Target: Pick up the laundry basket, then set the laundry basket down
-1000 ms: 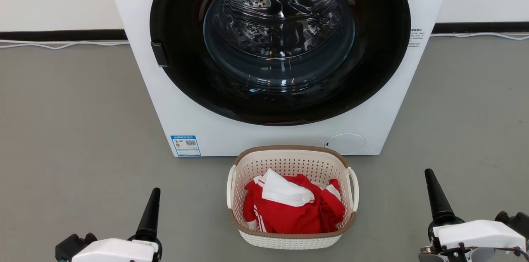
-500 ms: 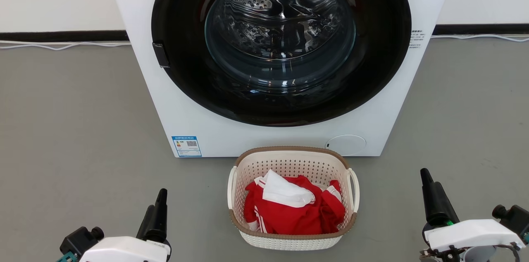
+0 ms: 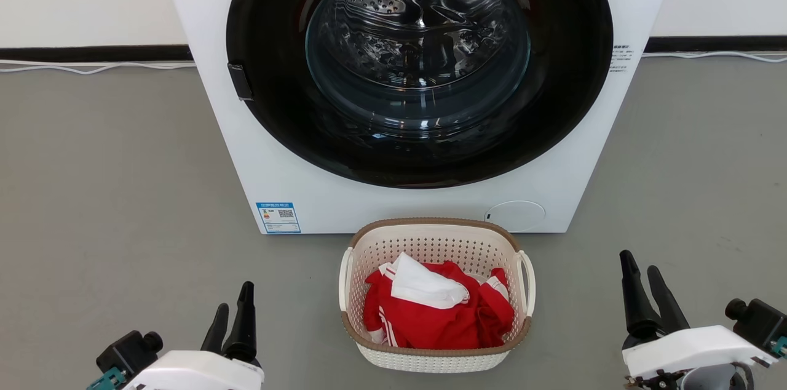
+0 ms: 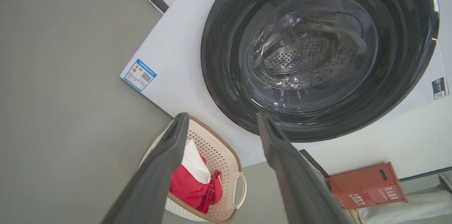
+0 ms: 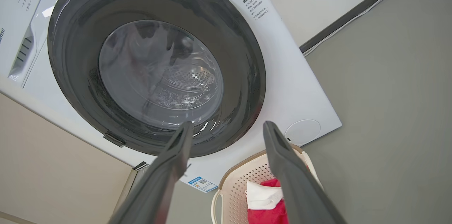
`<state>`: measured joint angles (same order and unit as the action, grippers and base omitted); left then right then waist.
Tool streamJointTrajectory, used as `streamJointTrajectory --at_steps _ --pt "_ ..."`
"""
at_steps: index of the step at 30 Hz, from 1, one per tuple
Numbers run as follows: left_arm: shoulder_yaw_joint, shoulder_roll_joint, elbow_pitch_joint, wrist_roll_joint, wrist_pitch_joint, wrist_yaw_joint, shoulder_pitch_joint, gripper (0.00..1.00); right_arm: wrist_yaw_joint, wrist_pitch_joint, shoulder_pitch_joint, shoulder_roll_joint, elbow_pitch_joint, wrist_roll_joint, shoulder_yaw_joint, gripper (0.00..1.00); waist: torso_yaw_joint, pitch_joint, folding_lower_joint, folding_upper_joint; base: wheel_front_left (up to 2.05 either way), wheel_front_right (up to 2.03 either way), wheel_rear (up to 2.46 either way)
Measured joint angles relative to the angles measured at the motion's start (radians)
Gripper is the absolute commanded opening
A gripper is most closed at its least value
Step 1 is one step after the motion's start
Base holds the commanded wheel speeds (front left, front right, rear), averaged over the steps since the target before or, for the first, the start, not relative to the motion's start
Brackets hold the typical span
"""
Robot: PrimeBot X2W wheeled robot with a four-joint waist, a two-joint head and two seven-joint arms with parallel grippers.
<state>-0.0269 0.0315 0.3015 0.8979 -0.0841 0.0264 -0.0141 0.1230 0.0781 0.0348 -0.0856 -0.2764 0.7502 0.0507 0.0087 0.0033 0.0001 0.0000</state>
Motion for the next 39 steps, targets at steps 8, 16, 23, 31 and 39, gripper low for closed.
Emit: streamJointTrajectory --at_steps 8,16,23,31,39 --pt "-0.014 0.001 -0.009 -0.095 -0.024 -0.010 0.000 1.00 0.000 0.021 0.001 -0.005 0.000 -0.098 -0.008 1.00 0.000 0.002 0.0000 0.0000 0.00 0.00 0.00" --pt "-0.029 0.002 -0.013 -0.191 -0.046 -0.025 0.000 1.00 0.000 0.047 0.001 -0.009 -0.002 -0.193 -0.016 1.00 0.002 0.001 0.0000 0.0000 0.00 0.00 0.00" --pt "-0.041 0.003 -0.017 -0.280 -0.066 -0.033 0.006 1.00 0.000 0.066 0.001 -0.014 -0.005 -0.277 -0.020 1.00 0.003 -0.002 0.0000 0.0000 0.00 0.00 0.00" --pt "-0.052 0.005 -0.029 -0.379 -0.091 -0.044 0.008 1.00 0.000 0.090 0.001 -0.017 -0.014 -0.369 -0.021 1.00 0.004 -0.002 0.0000 0.0000 0.00 0.00 0.00" --pt "-0.061 0.006 -0.034 -0.467 -0.107 -0.053 0.008 1.00 0.000 0.108 0.001 -0.020 -0.021 -0.448 -0.021 1.00 0.004 -0.001 0.0000 0.0001 0.00 0.00 0.00"
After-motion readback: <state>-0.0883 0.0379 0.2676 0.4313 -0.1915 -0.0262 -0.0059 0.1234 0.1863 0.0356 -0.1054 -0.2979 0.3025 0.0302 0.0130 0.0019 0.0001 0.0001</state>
